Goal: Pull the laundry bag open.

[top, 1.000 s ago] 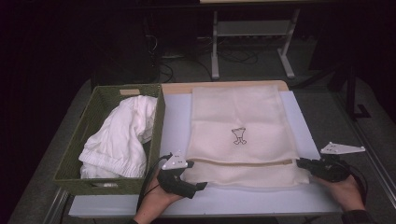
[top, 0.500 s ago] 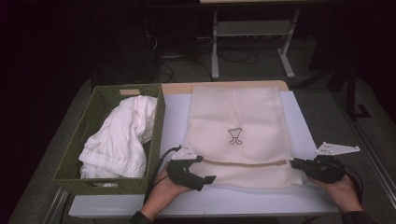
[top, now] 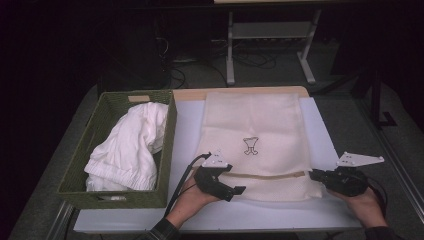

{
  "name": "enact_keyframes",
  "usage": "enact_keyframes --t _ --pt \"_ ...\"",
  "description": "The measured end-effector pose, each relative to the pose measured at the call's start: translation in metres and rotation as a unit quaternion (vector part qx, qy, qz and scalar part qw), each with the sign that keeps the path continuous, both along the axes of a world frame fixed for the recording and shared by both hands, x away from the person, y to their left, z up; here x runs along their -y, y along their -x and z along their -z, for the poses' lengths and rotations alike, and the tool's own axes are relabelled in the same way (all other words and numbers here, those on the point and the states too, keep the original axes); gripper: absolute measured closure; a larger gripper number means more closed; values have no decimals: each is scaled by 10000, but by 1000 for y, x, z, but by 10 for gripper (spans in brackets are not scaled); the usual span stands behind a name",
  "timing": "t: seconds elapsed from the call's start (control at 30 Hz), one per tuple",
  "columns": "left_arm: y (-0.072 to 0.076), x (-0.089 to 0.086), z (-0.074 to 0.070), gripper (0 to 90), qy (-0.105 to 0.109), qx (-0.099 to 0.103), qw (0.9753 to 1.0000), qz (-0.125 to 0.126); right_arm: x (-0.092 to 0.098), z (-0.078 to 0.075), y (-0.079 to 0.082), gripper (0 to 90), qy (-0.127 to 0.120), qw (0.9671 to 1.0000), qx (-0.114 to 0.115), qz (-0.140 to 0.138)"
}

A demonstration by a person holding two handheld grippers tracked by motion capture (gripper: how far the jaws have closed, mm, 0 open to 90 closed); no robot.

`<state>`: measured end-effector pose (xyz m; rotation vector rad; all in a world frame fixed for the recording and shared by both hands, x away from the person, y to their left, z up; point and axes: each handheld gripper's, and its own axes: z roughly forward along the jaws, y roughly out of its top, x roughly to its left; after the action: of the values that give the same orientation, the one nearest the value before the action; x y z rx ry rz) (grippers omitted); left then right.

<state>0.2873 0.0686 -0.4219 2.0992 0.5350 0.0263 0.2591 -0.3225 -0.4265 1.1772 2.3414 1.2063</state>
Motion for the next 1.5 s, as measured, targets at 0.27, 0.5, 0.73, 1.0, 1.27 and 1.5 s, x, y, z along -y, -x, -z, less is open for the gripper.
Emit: enact_keyframes --t 0.27,0.5,0.73,1.0,1.27,1.5 --pt "-4 20 -5 168 83 43 9998 177 -4 -1 5 829 5 9999 68 -89" --pt "-11 50 -5 216 166 29 9987 472 -7 -3 8 830 -53 9997 175 -152" --pt "-14 74 -8 275 266 47 9975 654 -8 -5 7 830 -123 9995 238 -189" --pt "-14 92 -4 339 295 49 9965 781 -9 -7 7 831 -147 9991 301 -250" --pt "-13 103 -2 425 286 94 9954 910 -10 -7 8 831 -148 9989 362 -262" --pt "-10 118 -1 489 187 186 9942 1042 -12 -10 9 832 -156 9985 447 -277"
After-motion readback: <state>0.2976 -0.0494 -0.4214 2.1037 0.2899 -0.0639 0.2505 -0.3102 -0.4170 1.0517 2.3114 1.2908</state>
